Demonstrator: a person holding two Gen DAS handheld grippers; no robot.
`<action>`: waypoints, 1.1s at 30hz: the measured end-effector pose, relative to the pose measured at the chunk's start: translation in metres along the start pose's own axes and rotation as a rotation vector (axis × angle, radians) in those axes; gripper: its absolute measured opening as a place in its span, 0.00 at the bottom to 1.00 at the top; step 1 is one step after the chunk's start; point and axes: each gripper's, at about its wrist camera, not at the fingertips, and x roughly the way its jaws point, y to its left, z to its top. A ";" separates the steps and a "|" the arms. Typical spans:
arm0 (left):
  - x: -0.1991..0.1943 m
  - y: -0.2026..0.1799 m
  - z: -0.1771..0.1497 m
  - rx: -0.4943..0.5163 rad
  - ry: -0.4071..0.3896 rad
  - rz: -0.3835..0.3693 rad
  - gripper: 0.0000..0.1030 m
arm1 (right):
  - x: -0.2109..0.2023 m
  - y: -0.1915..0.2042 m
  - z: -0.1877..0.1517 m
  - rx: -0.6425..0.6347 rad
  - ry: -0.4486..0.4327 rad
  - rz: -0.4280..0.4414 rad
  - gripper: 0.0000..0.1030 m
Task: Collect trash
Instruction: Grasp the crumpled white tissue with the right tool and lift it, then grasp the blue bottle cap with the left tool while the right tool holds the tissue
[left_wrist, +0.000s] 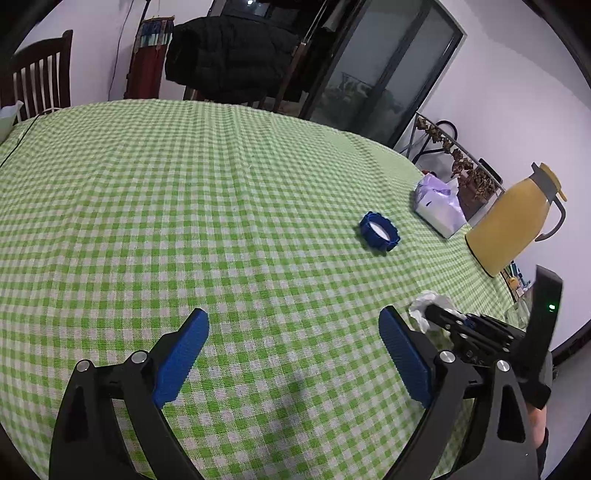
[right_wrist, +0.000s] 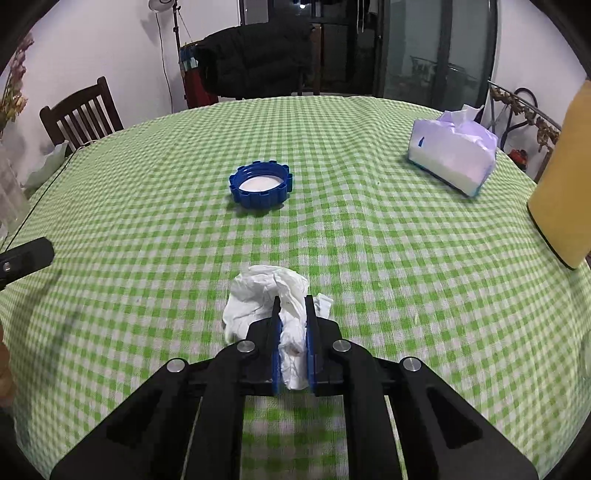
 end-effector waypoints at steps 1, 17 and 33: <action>0.002 0.000 0.000 0.001 0.000 0.006 0.87 | -0.009 -0.006 -0.003 0.016 -0.040 -0.007 0.10; 0.000 -0.028 -0.001 0.074 -0.066 0.091 0.87 | -0.071 -0.064 -0.017 0.188 -0.367 -0.179 0.10; 0.150 -0.149 0.065 0.433 0.092 0.166 0.86 | -0.078 -0.063 -0.020 0.211 -0.411 -0.243 0.10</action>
